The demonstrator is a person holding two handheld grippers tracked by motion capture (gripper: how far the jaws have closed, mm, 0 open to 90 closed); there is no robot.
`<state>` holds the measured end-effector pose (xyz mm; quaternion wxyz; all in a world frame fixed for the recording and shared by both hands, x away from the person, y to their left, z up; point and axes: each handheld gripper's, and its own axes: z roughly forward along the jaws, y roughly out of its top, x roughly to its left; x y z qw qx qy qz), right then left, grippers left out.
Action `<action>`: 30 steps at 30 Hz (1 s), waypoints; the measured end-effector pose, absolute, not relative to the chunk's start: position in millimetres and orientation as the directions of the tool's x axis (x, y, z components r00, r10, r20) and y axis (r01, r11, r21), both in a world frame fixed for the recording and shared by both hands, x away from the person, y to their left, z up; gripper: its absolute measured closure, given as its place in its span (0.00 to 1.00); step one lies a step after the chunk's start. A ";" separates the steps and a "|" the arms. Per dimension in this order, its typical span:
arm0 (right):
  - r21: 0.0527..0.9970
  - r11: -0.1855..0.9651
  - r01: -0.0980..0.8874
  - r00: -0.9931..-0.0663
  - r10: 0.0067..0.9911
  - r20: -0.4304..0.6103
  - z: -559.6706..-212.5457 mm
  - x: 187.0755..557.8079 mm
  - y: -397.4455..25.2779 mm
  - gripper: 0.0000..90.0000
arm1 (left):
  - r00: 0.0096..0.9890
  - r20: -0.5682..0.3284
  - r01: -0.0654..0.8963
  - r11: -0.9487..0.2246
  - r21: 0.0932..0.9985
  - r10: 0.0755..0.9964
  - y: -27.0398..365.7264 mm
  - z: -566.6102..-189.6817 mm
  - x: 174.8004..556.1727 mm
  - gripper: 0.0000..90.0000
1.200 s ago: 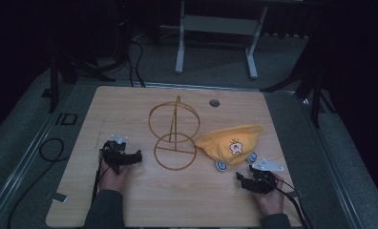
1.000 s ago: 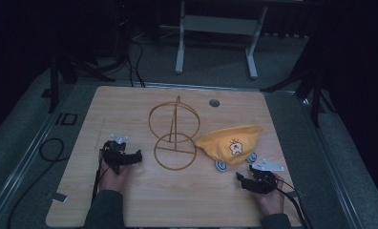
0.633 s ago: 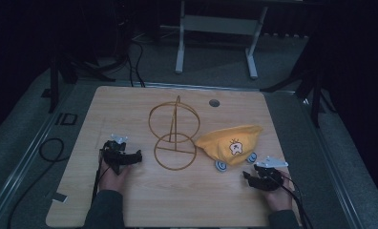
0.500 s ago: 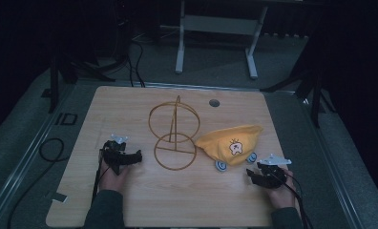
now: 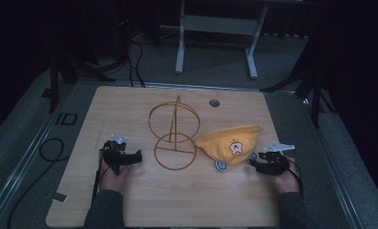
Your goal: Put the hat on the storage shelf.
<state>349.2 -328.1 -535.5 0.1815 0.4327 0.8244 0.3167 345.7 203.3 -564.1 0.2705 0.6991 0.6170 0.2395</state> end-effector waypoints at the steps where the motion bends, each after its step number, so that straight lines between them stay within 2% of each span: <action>1: 0.673 0.432 0.600 -0.567 0.823 -0.023 -536.1 350.9 -327.6 0.47 | 0.124 0.001 0.732 -0.092 0.675 0.992 203.3 -564.2 345.7 0.00; 8: 0.650 0.476 0.592 -0.613 0.790 -0.019 -542.2 359.1 -321.7 0.42 | 0.124 0.001 0.732 -0.093 0.675 0.992 203.3 -564.2 345.7 0.00; 12: 0.667 0.452 0.593 -0.619 0.785 0.018 -548.4 360.2 -324.6 0.41 | 0.124 0.001 0.732 -0.093 0.675 0.992 203.3 -564.2 345.7 0.00; 19: 0.684 0.459 0.567 -0.672 0.738 0.063 -547.9 350.0 -324.0 0.45 | 0.124 0.001 0.733 -0.092 0.674 0.992 203.3 -564.2 345.7 0.00; 26: 0.712 0.391 0.583 -0.641 0.760 0.107 -546.4 357.1 -331.9 0.43 | 0.124 0.001 0.732 -0.092 0.675 0.992 203.3 -564.2 345.7 0.00; 30: 0.704 0.403 0.585 -0.652 0.750 0.112 -547.0 361.0 -333.0 0.47 | 0.124 0.001 0.732 -0.092 0.675 0.992 203.3 -564.2 345.7 0.00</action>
